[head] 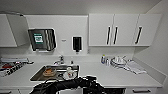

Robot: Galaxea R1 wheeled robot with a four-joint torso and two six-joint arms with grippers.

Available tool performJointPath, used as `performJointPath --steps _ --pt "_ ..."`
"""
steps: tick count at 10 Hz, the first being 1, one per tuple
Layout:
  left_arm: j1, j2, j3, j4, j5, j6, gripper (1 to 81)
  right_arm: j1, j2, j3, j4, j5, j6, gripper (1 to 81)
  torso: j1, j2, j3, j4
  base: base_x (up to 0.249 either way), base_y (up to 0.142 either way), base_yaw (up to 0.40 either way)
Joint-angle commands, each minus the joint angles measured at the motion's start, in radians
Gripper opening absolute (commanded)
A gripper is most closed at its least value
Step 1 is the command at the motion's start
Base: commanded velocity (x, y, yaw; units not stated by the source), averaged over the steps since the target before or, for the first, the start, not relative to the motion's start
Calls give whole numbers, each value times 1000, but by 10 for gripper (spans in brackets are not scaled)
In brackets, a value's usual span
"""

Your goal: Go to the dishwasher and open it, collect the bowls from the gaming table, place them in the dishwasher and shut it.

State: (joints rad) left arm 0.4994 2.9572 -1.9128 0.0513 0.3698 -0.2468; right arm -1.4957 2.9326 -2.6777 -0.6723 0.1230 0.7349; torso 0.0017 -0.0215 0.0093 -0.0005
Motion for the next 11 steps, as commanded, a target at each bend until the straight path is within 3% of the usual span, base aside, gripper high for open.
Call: performJointPath --steps 1,6,9,11 --pt "-157 2 24 2 15 3 811 64 -7 -2 -4 -31 1 10 0 0 0 0 0 0 0" --pt "-80 -56 62 -2 29 7 811 61 -11 -2 -4 -31 1 10 0 0 0 0 0 0 0" --pt "46 -280 291 56 28 20 811 59 -34 4 -4 -5 3 10 0 0 0 0 0 0 0" --pt "184 -403 360 123 11 21 811 54 -77 33 -1 44 7 10 0 0 0 0 0 0 0"
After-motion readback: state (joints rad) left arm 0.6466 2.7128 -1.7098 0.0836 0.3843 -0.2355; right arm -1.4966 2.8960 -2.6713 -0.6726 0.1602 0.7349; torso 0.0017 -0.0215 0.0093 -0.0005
